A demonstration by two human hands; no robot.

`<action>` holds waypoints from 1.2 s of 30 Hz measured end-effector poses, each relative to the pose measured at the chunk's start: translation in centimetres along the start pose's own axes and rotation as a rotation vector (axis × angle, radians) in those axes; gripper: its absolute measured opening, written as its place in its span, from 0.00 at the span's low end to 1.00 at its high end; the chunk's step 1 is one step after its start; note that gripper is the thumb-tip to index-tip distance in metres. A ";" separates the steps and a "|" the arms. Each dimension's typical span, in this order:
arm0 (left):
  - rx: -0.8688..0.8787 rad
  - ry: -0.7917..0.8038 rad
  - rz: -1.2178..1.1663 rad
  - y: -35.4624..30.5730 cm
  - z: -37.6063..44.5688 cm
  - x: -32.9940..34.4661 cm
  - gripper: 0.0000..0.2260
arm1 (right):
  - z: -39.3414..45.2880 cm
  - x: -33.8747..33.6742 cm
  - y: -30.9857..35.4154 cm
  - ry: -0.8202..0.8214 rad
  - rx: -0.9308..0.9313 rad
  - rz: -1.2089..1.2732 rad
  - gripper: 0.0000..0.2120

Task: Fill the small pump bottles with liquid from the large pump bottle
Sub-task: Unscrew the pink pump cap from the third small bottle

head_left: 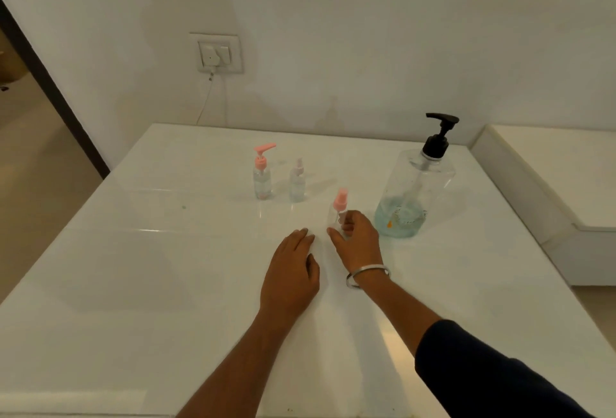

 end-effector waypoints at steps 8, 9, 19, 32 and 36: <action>-0.127 -0.004 -0.089 -1.4 -3.1 -0.6 0.19 | -5.2 -0.6 0.5 0.031 0.033 0.048 0.12; -0.139 0.000 -0.102 -1.7 -3.4 -0.6 0.19 | -5.7 -0.6 0.5 0.034 0.036 0.057 0.12; -0.241 -0.034 -0.392 -3.5 -3.1 -1.3 0.19 | -6.7 -1.0 0.7 0.094 0.050 -0.013 0.16; -0.188 -0.053 -0.556 -5.2 -1.7 -1.0 0.20 | -5.4 -4.8 3.4 0.038 -0.187 0.001 0.11; -0.140 -0.086 -0.547 -4.7 -1.4 -1.1 0.15 | -4.6 -4.5 4.2 0.073 -0.236 -0.099 0.09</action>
Point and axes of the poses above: each hand's wrist, its own z-axis towards the middle knuckle, its own x-axis out of the palm, y = z × x, the point moved 1 cm from there along z, towards the middle knuckle, and after that the axes turned 8 degrees about -z, right-handed, at the moved point
